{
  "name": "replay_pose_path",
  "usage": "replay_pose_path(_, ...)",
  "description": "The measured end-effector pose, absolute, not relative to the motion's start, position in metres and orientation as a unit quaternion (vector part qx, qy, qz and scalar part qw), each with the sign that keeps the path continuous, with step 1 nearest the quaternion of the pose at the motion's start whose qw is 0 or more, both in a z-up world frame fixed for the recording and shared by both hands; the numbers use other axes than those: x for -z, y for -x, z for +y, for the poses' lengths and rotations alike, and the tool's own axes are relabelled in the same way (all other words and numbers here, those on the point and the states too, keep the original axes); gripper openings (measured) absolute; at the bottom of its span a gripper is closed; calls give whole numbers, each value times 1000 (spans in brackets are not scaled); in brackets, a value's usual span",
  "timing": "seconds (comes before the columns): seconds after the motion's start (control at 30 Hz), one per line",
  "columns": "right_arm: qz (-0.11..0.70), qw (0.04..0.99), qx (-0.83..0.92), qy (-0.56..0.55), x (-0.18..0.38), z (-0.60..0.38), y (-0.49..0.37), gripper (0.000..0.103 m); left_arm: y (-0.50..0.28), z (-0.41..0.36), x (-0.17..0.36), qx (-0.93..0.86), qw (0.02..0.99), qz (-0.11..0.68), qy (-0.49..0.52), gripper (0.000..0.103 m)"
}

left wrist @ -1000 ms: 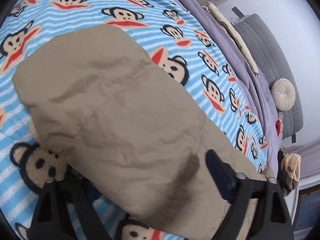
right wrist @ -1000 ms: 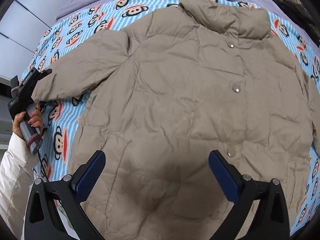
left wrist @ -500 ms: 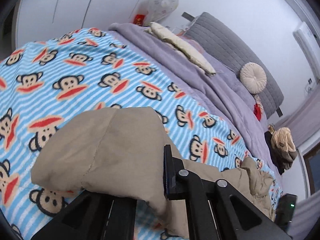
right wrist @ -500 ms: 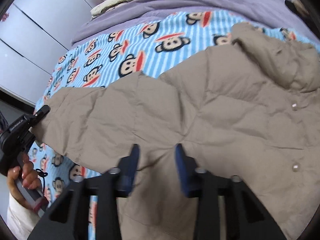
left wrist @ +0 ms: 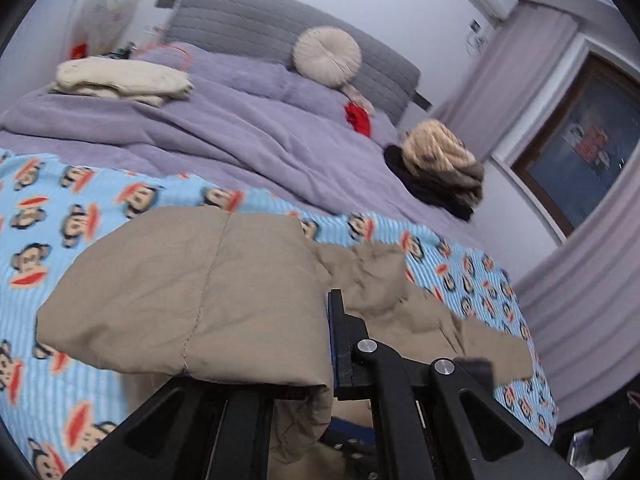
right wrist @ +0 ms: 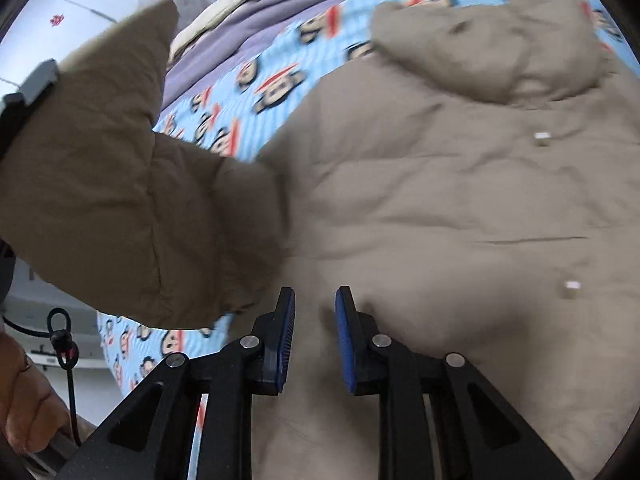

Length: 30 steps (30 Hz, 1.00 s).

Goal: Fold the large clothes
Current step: 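Grasp the side edge of the beige jacket with the left tool, then fold the held jacket side with its sleeve over the body, release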

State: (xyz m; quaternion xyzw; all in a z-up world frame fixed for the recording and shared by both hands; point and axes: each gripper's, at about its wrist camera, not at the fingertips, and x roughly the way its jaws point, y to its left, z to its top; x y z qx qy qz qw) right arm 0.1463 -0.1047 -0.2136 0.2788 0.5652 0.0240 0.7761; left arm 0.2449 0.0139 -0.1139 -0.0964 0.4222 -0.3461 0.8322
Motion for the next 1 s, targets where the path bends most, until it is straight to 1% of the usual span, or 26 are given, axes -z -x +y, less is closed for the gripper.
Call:
replay_pose_path(0.1,554,786,53,-268,202,-175,-103,23,-220,-67,154,350,820,452,-9,8)
replay_pose_path(0.17,553,783,95,-269,204,-212,-77,23,-203,-102,184,341,813,467,-66,8)
replay_pose_path(0.23,558,770,127,-281,211,-241,-56,23,-188,-113,210,329,809,475,-107,8)
replay_pose_path(0.3,560,758,143,-302,216,-256,-39,23,-177,-114,223,315,809,477,-137,8)
replay_pose_path(0.33,560,756,146,-308,219,-260,-33,23,-174,-110,225,312,810,475,-144,20)
replay_pose_path(0.37,559,756,147,-309,221,-261,-28,23,-172,-108,224,316,809,475,-145,34)
replay_pose_path(0.4,558,756,147,-308,221,-260,-26,23,-170,-102,222,318,808,474,-143,76)
replay_pose_path(0.43,558,757,146,-307,220,-259,-26,23,-166,-98,216,315,815,465,-141,101)
replay_pose_path(0.5,559,758,144,-305,219,-258,-28,23,-163,-91,207,317,821,451,-147,101)
replay_pose_path(0.57,558,762,143,-295,217,-254,-35,24,-161,-81,200,309,817,462,-151,101)
replay_pose_path(0.63,556,771,140,-276,211,-252,-40,27,-162,-57,190,292,826,464,-130,101)
replay_pose_path(0.67,555,777,137,-262,205,-247,-39,42,-164,-42,185,274,836,461,-116,101)
replay_pose_path(0.7,551,786,132,-246,197,-240,-44,66,-167,-24,181,248,848,457,-100,101)
replay_pose_path(0.73,544,797,126,-228,188,-232,-47,77,-172,-5,179,221,858,456,-81,101)
replay_pose_path(0.77,532,814,114,-205,177,-221,-54,84,-178,15,180,192,864,461,-64,101)
replay_pose_path(0.9,511,853,50,-95,155,-160,-84,84,-203,78,215,94,855,510,-20,101)
replay_pose_path(1.0,531,847,19,8,171,-105,-110,84,-208,98,247,67,837,543,-17,101)
